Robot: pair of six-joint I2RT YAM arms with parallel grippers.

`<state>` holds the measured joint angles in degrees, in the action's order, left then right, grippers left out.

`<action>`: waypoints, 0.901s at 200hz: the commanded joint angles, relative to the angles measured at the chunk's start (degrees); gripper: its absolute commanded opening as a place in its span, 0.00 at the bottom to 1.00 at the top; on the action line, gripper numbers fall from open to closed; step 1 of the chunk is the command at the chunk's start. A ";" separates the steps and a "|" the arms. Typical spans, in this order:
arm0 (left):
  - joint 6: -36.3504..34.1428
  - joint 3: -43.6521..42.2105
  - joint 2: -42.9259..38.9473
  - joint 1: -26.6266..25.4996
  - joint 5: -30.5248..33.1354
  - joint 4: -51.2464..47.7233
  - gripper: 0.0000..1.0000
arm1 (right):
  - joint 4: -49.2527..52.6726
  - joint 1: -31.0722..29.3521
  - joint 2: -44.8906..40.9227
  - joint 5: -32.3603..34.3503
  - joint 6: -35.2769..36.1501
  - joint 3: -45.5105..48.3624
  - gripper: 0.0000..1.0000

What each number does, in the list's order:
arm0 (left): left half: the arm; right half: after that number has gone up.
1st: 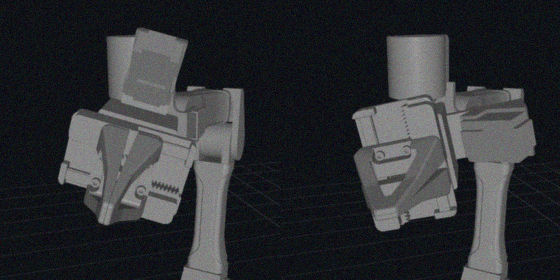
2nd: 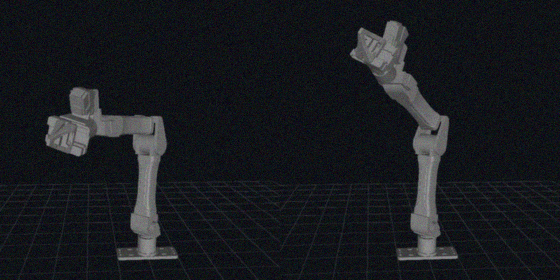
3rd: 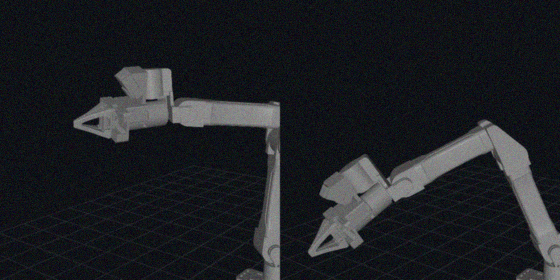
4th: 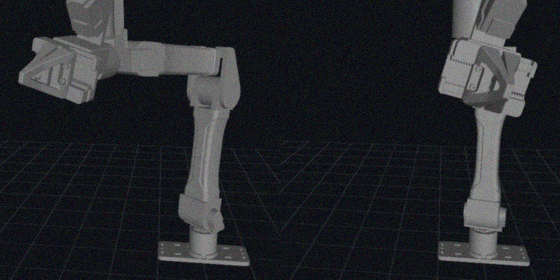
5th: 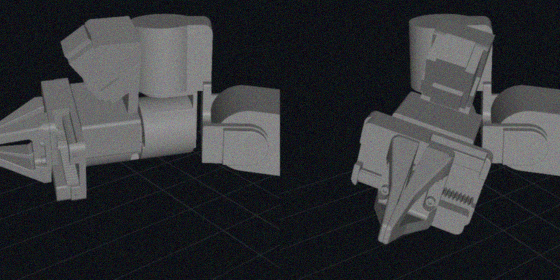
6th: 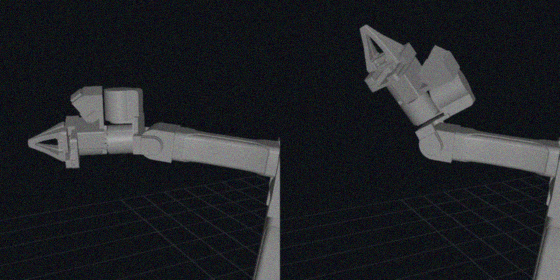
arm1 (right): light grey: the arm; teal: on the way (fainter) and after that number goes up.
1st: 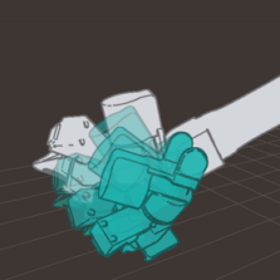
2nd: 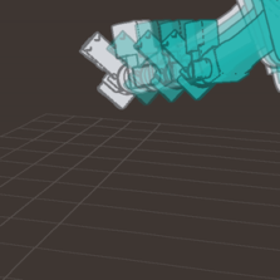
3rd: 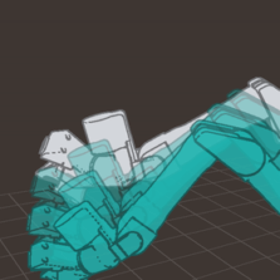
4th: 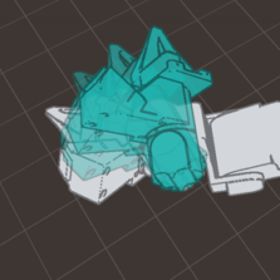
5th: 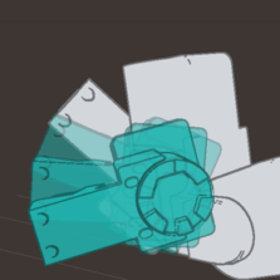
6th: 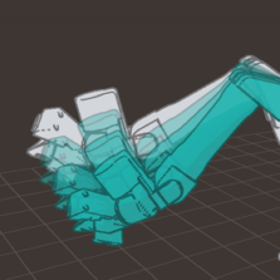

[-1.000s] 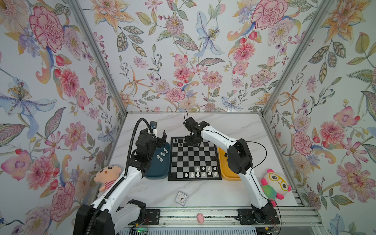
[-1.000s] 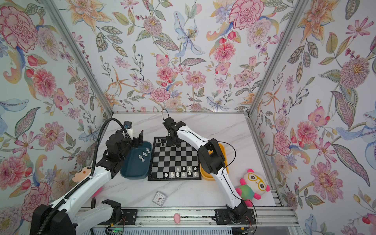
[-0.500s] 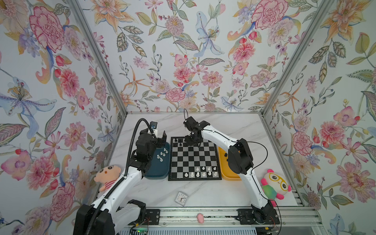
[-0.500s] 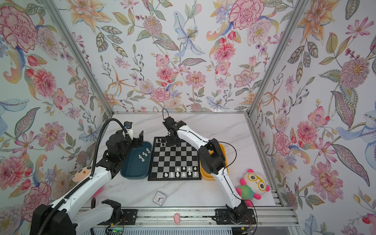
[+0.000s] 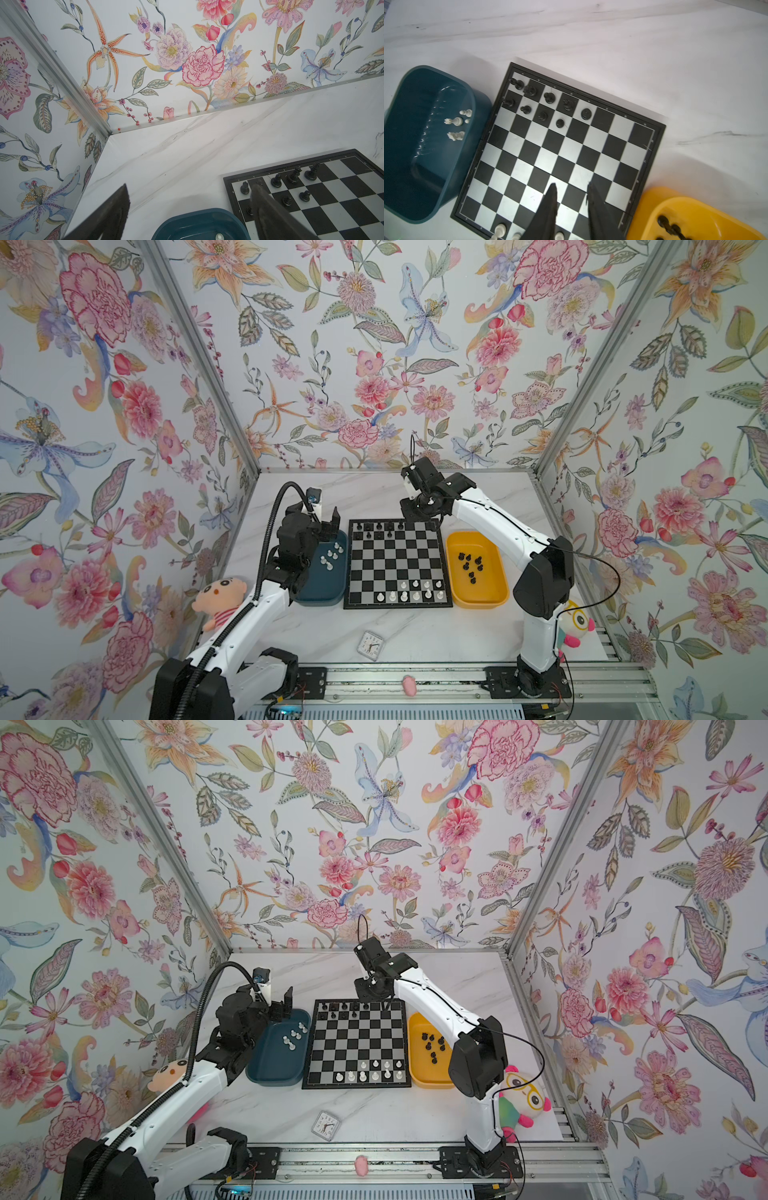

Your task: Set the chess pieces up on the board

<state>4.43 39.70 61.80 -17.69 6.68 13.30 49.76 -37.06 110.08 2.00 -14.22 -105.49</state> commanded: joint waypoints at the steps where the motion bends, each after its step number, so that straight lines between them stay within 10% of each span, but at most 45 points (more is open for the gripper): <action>1: 0.75 -0.24 -0.31 -0.66 -0.22 1.36 0.92 | 0.34 4.97 -2.90 2.11 -0.61 8.32 0.26; 180: 4.36 4.42 4.03 -1.21 -4.30 1.42 0.89 | -9.00 19.34 -14.86 2.33 -1.90 37.81 0.21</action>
<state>7.99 42.22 65.49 -18.09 3.22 13.74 42.54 -18.57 95.68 4.95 -15.49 -68.69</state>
